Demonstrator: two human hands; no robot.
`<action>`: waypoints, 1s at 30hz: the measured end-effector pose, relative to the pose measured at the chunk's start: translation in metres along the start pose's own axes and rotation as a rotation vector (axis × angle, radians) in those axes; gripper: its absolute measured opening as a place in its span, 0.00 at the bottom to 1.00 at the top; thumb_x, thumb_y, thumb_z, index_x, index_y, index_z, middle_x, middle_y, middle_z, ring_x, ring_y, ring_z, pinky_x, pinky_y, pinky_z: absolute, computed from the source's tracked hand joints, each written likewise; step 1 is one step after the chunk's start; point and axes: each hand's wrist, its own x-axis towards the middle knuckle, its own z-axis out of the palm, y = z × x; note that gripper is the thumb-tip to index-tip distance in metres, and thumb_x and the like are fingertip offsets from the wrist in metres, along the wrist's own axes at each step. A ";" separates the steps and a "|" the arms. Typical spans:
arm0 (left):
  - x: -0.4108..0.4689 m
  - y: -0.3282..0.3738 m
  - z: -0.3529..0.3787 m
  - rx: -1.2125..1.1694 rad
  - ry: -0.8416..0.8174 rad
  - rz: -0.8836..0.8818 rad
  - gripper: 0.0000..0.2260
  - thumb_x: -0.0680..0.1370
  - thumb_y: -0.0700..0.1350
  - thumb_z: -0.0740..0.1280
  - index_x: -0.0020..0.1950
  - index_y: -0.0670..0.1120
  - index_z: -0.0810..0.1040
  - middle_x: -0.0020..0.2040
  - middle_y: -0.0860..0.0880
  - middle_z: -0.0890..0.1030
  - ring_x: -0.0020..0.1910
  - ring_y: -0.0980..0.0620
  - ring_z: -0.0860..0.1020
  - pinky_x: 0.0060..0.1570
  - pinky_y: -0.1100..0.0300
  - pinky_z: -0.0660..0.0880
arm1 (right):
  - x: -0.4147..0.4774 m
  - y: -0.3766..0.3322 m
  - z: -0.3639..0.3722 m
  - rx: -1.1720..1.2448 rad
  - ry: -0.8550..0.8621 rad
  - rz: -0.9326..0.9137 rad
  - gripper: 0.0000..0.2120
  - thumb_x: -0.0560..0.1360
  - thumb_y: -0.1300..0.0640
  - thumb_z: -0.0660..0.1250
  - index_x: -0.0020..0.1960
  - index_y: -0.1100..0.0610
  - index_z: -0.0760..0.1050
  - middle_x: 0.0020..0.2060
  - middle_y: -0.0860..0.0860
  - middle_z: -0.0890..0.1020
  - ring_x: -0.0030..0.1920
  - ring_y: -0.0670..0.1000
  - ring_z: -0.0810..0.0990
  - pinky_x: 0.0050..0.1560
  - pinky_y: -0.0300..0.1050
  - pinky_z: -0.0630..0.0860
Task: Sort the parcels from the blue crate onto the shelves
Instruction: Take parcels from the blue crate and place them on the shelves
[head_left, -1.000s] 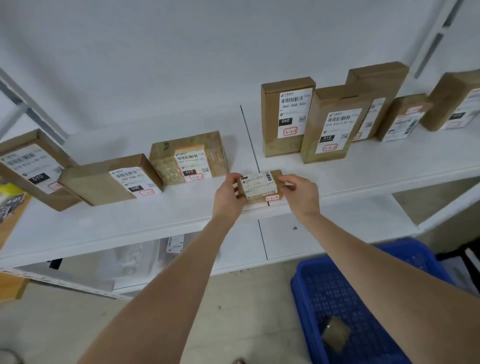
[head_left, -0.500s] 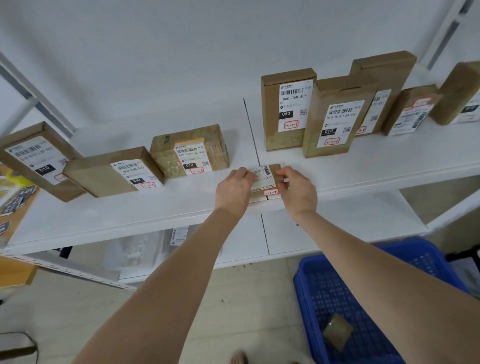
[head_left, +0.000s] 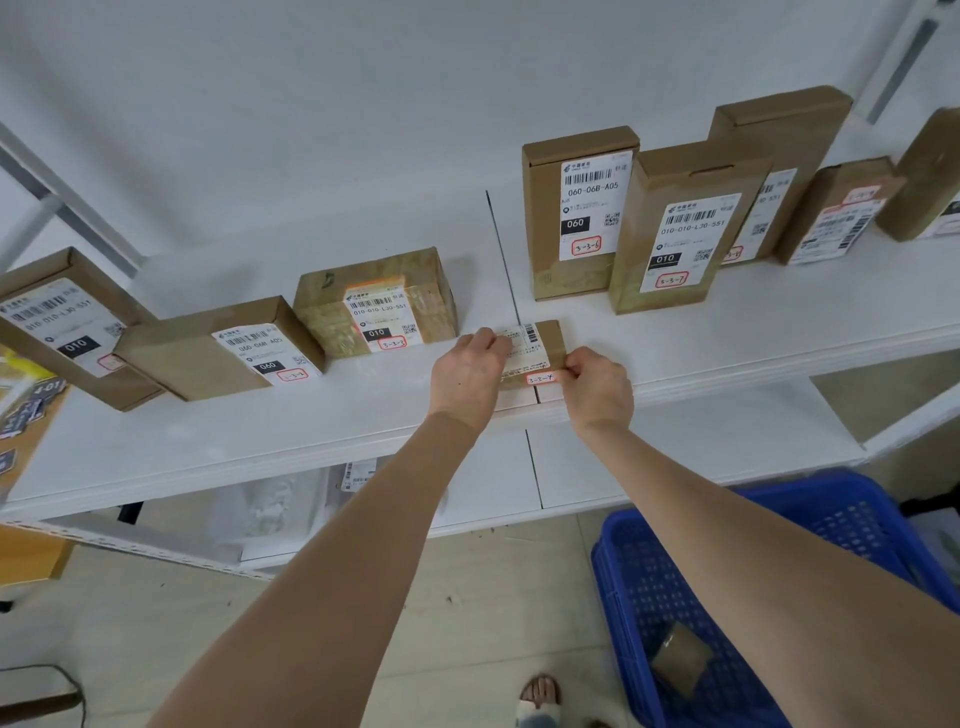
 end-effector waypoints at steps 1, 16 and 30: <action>0.002 -0.002 0.001 0.002 0.000 0.006 0.21 0.49 0.29 0.77 0.37 0.47 0.81 0.33 0.50 0.77 0.27 0.49 0.75 0.20 0.66 0.62 | 0.002 -0.001 0.001 -0.006 -0.002 0.010 0.07 0.78 0.58 0.63 0.49 0.56 0.80 0.44 0.55 0.82 0.47 0.59 0.79 0.39 0.44 0.71; 0.040 -0.014 -0.004 0.060 -0.179 -0.002 0.19 0.72 0.27 0.61 0.59 0.42 0.75 0.54 0.44 0.76 0.47 0.42 0.77 0.39 0.56 0.69 | 0.036 -0.024 0.010 -0.035 0.007 0.060 0.06 0.78 0.59 0.64 0.49 0.56 0.81 0.45 0.55 0.83 0.46 0.58 0.79 0.42 0.46 0.74; 0.066 -0.029 0.002 0.053 -0.201 -0.050 0.20 0.72 0.27 0.62 0.61 0.42 0.73 0.54 0.45 0.75 0.52 0.44 0.75 0.41 0.56 0.70 | 0.062 -0.036 0.022 -0.012 0.038 0.033 0.10 0.78 0.62 0.61 0.47 0.55 0.82 0.42 0.55 0.83 0.45 0.57 0.78 0.38 0.42 0.71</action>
